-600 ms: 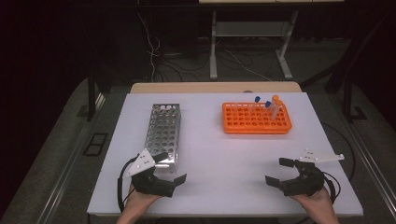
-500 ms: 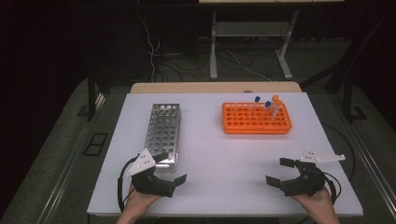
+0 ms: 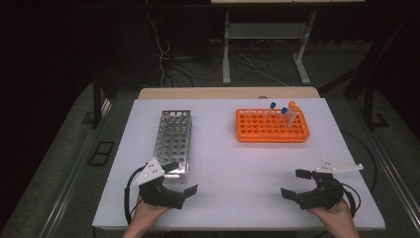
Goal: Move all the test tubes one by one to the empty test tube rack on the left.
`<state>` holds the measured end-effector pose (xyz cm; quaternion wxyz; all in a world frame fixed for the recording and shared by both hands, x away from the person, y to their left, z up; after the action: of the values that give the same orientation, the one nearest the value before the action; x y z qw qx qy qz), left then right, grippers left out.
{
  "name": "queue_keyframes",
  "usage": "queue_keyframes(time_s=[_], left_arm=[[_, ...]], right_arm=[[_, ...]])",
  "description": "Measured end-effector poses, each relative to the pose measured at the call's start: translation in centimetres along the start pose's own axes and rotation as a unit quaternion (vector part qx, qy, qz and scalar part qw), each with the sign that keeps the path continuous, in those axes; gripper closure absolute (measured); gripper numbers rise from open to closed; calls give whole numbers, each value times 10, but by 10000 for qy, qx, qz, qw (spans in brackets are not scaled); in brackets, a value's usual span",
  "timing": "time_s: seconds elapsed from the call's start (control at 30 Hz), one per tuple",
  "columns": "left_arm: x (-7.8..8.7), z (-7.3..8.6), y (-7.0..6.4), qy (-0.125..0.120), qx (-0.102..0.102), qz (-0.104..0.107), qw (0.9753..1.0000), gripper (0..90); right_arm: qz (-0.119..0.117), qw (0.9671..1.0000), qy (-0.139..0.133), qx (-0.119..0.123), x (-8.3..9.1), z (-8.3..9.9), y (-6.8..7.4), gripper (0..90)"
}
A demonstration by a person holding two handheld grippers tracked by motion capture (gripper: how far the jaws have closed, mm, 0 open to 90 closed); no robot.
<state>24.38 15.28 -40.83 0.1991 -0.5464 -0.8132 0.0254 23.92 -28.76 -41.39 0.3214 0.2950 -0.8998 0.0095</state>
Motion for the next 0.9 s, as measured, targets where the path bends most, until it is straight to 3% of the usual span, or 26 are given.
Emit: queue_keyframes(time_s=[0.47,0.9], left_arm=[[1,1,2,3,86,0,10000,0],[1,2,2,-13,101,-3,9999,0]], right_arm=[[21,9998,209,11,0,-6,-2,3],[-3,9994,327,139,-3,-30,-7,3]])
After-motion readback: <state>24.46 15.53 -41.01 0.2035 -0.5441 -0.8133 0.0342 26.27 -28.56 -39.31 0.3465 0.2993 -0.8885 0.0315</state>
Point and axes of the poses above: each handheld gripper's, and its own axes: x roughly backward along the jaws, z roughly out of its underside, y roughly to its left, the point moved 1 cm from there along -x, roughly forward along the jaws, and after that the axes turned 14 degrees about z, right-handed, at the moved point
